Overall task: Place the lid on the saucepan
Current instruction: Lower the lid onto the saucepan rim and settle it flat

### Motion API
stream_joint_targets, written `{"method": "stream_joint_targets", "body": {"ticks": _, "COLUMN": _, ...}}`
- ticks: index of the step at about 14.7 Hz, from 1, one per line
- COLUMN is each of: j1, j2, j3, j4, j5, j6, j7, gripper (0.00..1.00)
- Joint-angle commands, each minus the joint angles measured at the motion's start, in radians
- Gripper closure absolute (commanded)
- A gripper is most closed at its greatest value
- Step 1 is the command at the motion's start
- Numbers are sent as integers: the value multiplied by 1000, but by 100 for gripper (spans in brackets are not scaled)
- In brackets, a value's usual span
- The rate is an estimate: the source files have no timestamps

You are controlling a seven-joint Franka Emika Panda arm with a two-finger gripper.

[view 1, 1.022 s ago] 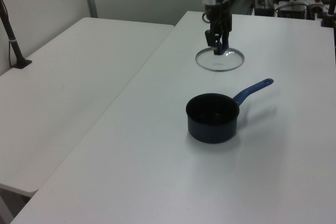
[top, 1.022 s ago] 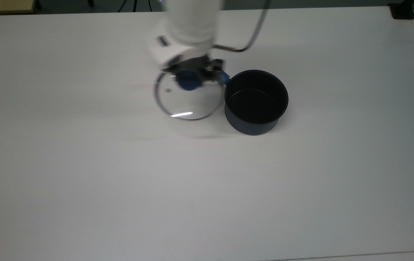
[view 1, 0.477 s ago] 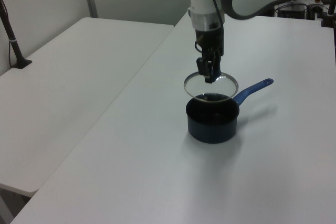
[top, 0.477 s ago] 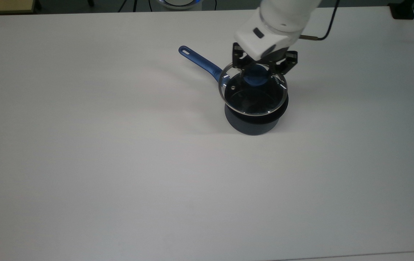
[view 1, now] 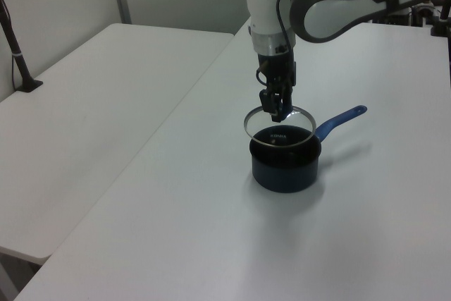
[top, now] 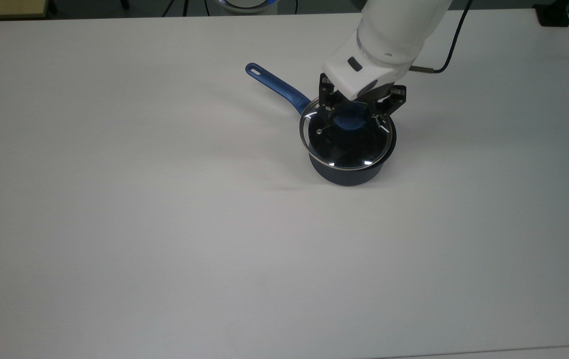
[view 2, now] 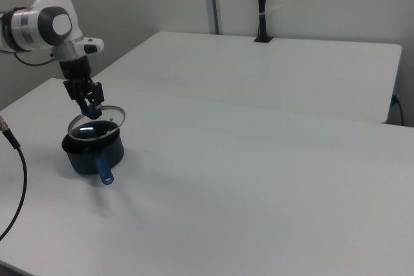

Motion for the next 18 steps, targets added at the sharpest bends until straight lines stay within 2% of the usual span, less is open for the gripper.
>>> {"method": "stream_joint_targets", "body": {"ticks": 1, "j1": 17, "j2": 9, "j3": -5, "j4": -9, "j5": 3, "j6": 24, "j7": -1, "gripper": 66}}
{"method": "stream_joint_targets", "body": {"ticks": 10, "j1": 59, "j2": 22, "j3": 4, "j4": -51, "j5": 0, "j6": 38, "j7": -3, "gripper": 66}}
{"method": "stream_joint_targets", "body": {"ticks": 16, "j1": 56, "j2": 22, "j3": 4, "j4": -69, "j5": 0, "j6": 37, "j7": -32, "gripper": 66}}
{"method": "stream_joint_targets", "body": {"ticks": 17, "j1": 52, "j2": 22, "j3": 4, "j4": -69, "j5": 0, "j6": 40, "j7": -30, "gripper": 64}}
{"method": "stream_joint_targets", "body": {"ticks": 18, "j1": 51, "j2": 22, "j3": 4, "j4": -69, "j5": 0, "j6": 46, "j7": -29, "gripper": 53}}
